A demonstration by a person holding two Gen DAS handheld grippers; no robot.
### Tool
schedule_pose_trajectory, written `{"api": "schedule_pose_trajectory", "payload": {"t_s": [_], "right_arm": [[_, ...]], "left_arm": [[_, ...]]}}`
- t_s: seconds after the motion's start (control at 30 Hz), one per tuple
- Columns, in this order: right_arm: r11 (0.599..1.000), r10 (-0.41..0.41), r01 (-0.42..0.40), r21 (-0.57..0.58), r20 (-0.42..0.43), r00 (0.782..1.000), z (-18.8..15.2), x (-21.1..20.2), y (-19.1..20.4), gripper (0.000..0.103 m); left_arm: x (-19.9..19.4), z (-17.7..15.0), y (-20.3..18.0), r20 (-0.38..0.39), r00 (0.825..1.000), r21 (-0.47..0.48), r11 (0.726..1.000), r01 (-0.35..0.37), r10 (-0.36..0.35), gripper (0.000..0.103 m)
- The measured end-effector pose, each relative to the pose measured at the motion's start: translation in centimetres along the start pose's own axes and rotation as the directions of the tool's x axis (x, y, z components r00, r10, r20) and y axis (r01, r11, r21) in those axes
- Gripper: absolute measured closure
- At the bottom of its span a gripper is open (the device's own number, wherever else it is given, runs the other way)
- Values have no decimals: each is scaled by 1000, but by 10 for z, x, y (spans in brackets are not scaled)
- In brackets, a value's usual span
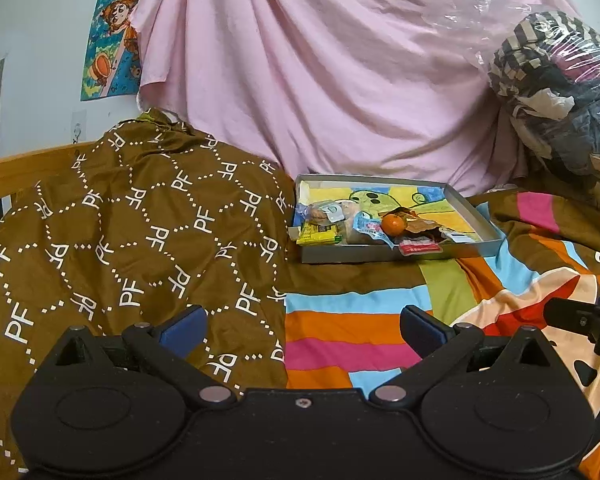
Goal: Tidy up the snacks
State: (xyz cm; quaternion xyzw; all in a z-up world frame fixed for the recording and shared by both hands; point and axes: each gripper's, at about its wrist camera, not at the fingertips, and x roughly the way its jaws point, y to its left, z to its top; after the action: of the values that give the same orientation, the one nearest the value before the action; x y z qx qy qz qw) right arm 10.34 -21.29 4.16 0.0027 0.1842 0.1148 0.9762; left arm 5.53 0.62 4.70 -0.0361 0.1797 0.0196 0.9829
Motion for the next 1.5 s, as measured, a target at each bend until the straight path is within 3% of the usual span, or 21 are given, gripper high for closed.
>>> {"api": "schedule_pose_trajectory", "payload": {"t_s": [1.5], "right_arm": [[1000,7,-7,-8,3,1000,3,-1,2,0]], "left_arm": [[-1,-1,2,-20,1000,-15,1000,15,-15,1]]}}
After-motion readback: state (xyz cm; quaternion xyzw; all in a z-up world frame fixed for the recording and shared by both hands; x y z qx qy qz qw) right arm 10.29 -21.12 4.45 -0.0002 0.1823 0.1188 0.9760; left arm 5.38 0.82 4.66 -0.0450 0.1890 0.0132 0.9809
